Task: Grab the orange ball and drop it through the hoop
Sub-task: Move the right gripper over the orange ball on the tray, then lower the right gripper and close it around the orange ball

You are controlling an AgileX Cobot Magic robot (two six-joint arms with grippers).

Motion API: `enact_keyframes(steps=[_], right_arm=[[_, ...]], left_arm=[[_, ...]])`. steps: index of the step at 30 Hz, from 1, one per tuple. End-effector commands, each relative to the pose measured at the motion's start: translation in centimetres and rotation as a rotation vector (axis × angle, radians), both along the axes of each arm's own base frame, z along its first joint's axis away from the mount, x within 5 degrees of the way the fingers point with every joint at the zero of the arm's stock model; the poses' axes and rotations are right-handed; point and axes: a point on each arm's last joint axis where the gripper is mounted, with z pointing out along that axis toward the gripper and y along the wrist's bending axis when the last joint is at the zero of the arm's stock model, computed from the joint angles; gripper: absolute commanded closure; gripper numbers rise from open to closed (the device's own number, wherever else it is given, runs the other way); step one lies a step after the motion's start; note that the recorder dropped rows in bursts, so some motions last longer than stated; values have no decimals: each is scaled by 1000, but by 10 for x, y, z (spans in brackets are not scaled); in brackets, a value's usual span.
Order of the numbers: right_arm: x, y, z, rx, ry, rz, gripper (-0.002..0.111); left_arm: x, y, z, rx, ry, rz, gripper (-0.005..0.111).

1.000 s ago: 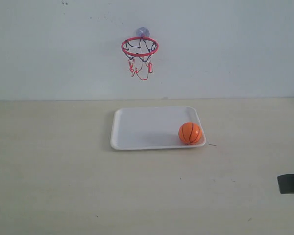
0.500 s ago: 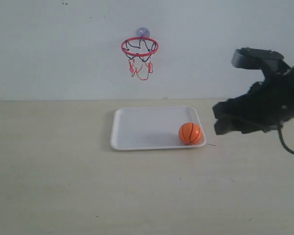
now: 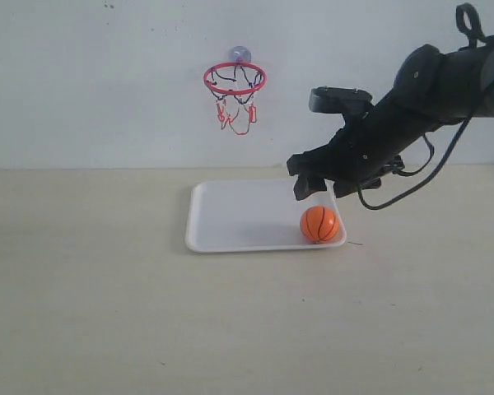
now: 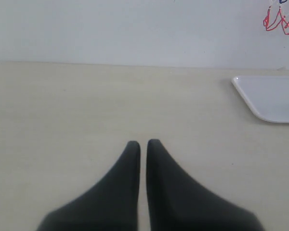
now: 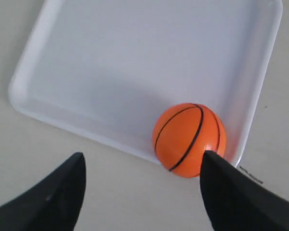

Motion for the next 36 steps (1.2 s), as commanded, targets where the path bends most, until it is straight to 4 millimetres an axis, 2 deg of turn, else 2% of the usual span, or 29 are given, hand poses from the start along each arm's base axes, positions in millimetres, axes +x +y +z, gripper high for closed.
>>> enact_keyframes(steps=[1, 7, 19, 36], right_arm=[[17, 2, -5, -25, -46, -2, 32], [25, 2, -29, -42, -41, -17, 31], [29, 3, -56, -56, -2, -26, 31], [28, 4, -58, -54, 6, -28, 31]], left_arm=[[0, 0, -1, -7, -3, -2, 103], [0, 0, -1, -7, -3, -2, 103], [0, 0, -1, -7, -3, -2, 103], [0, 0, -1, -7, -3, -2, 103]])
